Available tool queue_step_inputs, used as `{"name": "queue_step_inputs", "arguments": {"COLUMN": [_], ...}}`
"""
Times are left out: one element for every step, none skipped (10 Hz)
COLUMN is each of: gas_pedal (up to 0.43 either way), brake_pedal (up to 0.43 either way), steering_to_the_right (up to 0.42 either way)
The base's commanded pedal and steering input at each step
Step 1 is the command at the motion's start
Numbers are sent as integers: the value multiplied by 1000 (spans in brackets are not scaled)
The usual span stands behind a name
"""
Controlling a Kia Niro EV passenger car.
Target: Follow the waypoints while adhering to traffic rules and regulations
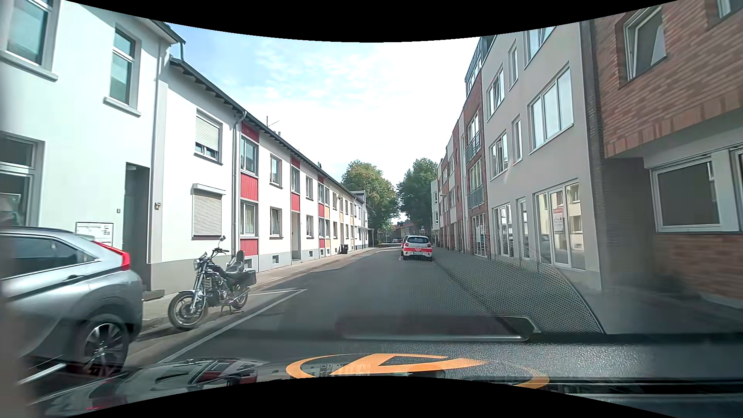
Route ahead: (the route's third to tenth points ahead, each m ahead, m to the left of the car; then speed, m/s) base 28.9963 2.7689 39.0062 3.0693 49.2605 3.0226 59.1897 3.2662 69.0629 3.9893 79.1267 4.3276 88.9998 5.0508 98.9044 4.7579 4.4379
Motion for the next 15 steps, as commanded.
{"name": "queue_step_inputs", "arguments": {"gas_pedal": [0, 0, 0, 0, 0, 0, 0, 0, 0, 0, 0, 0, 0, 0, 0], "brake_pedal": [0, 0, 0, 0, 0, 0, 0, 0, 0, 6, 18, 37, 61, 67, 61], "steering_to_the_right": [51, 48, 43, 35, 30, 29, 29, 28, 27, 25, 22, 21, 20, 15, 12]}}
